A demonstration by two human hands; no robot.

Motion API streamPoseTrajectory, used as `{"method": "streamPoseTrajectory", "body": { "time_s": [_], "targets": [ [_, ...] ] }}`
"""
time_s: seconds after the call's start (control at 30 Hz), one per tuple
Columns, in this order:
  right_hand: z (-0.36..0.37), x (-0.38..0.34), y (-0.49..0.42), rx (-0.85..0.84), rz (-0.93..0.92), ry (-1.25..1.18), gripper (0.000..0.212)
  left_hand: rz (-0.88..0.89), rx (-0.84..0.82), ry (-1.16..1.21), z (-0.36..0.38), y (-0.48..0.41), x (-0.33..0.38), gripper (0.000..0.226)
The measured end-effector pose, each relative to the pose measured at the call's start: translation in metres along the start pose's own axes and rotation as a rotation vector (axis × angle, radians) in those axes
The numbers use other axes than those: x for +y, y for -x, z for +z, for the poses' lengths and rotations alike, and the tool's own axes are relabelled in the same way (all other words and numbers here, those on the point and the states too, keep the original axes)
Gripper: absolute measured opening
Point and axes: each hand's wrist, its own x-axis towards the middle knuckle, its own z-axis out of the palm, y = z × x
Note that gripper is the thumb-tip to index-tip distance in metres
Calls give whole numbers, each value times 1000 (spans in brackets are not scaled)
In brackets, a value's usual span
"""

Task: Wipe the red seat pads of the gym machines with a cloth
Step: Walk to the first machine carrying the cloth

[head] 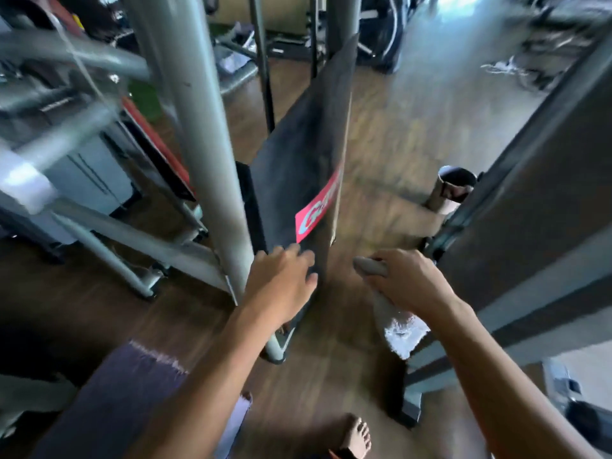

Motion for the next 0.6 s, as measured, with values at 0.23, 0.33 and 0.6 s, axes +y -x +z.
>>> {"method": "streamPoseTrajectory", "body": {
  "time_s": [0.23, 0.33, 0.6],
  "targets": [
    [-50, 82, -40, 54, 100, 9, 20, 84, 17, 29, -6, -102, 68, 31],
    [-64, 106, -55, 63, 151, -13, 20, 112, -5, 50, -6, -142, 90, 28],
    [-81, 156, -126, 80, 216, -107, 17, 172, -68, 93, -1, -253, 123, 23]
  ]
}}
